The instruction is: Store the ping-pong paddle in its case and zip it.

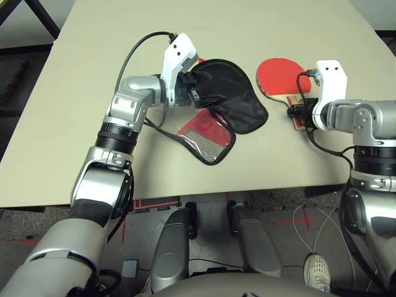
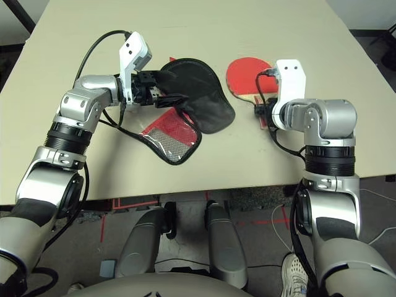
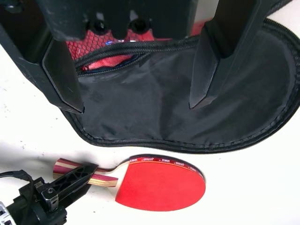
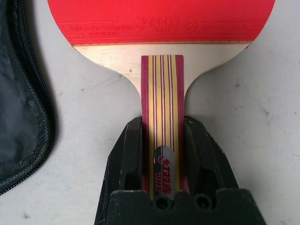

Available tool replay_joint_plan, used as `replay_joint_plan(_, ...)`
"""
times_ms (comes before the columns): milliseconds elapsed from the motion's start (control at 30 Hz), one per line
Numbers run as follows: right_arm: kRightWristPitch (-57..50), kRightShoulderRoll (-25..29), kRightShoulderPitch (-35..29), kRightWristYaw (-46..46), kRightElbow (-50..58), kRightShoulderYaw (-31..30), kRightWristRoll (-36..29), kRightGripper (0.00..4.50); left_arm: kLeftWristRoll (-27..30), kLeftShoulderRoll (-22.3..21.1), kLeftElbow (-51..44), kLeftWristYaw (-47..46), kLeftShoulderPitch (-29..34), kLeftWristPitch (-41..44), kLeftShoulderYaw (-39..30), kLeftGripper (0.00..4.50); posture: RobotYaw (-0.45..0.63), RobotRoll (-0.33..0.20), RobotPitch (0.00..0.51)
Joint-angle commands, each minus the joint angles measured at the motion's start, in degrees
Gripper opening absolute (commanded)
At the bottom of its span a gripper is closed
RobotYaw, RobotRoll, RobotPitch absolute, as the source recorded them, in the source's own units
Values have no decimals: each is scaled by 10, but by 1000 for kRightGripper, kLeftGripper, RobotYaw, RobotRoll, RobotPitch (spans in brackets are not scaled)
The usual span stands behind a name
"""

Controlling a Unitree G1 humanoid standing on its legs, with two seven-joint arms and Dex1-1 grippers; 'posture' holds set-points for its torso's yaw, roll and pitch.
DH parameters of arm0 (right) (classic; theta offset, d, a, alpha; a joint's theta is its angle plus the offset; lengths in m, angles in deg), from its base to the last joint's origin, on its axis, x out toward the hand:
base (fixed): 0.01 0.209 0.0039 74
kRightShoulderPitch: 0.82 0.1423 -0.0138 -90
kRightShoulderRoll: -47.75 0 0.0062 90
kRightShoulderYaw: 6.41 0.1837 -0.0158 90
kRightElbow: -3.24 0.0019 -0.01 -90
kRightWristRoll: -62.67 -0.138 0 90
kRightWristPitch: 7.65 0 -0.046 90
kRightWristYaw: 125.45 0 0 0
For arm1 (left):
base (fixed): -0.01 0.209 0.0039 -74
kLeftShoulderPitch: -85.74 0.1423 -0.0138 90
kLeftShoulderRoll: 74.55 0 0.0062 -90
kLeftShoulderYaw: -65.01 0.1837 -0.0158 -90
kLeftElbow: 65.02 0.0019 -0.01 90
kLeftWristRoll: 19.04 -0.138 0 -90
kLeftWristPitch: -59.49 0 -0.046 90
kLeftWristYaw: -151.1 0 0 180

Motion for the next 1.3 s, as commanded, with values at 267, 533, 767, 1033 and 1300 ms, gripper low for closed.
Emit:
replay_joint_plan(267, 91, -15, 105, -28, -73, 21, 29, 1082, 1, -5, -36, -9, 23, 20, -4, 4500, -30, 0, 244)
replay_joint_plan(533, -41, -103, 137, -2, 18, -20, -10, 1082, 3, -7, -35, -12, 18, 21, -8, 4500, -27, 0, 243)
replay_joint_plan(767, -83, -158, 115, -15, 61, -26, -5, 1082, 6, -9, -49, -15, 18, 27, -10, 4500, -24, 0, 247)
replay_joint_plan(1033, -76, -163, 89, -14, 58, -41, 1, 1082, 11, -9, -58, -19, 18, 31, -12, 4500, -19, 0, 252)
replay_joint_plan(1300, -35, -161, 73, -2, 32, -69, 11, 1082, 14, -10, -61, -25, 18, 33, -14, 4500, -1, 0, 252)
